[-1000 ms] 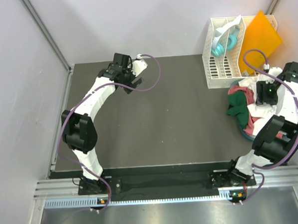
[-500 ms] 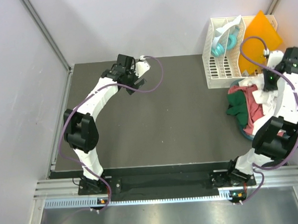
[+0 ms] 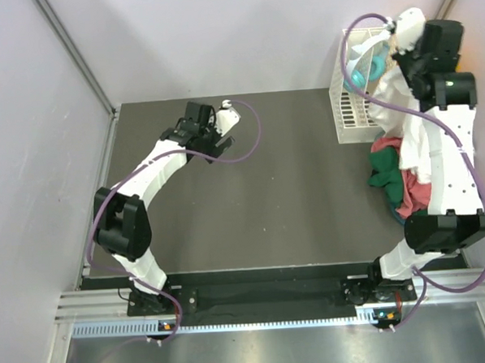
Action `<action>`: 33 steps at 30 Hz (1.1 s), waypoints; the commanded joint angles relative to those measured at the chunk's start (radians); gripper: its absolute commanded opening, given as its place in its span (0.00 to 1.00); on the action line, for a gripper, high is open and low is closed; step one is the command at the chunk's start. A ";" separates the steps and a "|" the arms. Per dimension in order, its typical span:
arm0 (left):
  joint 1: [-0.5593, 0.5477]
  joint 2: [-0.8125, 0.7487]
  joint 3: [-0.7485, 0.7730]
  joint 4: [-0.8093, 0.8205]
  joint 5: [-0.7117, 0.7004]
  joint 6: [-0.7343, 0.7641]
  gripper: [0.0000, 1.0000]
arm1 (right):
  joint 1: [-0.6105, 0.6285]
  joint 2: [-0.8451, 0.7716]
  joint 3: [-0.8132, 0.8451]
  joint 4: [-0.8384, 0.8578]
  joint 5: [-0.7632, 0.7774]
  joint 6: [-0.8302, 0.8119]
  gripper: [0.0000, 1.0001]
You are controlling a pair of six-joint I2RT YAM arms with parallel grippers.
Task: Fold and stack the t-shirts
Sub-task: Move the tshirt to the center of the board
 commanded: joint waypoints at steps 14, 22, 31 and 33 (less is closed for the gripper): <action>-0.004 -0.210 -0.309 0.528 -0.331 0.038 0.90 | 0.568 0.057 0.023 0.710 0.059 -0.362 0.00; -0.004 -0.233 -0.340 0.630 -0.390 0.032 0.88 | 0.615 -0.034 -0.299 1.135 -0.073 -0.408 0.00; -0.004 -0.239 -0.360 0.613 -0.345 0.006 0.87 | 0.492 0.051 -0.377 0.556 -0.083 -0.210 0.00; -0.004 -0.242 -0.365 0.608 -0.325 0.006 0.87 | 0.461 0.040 -0.446 0.449 -0.140 -0.231 0.08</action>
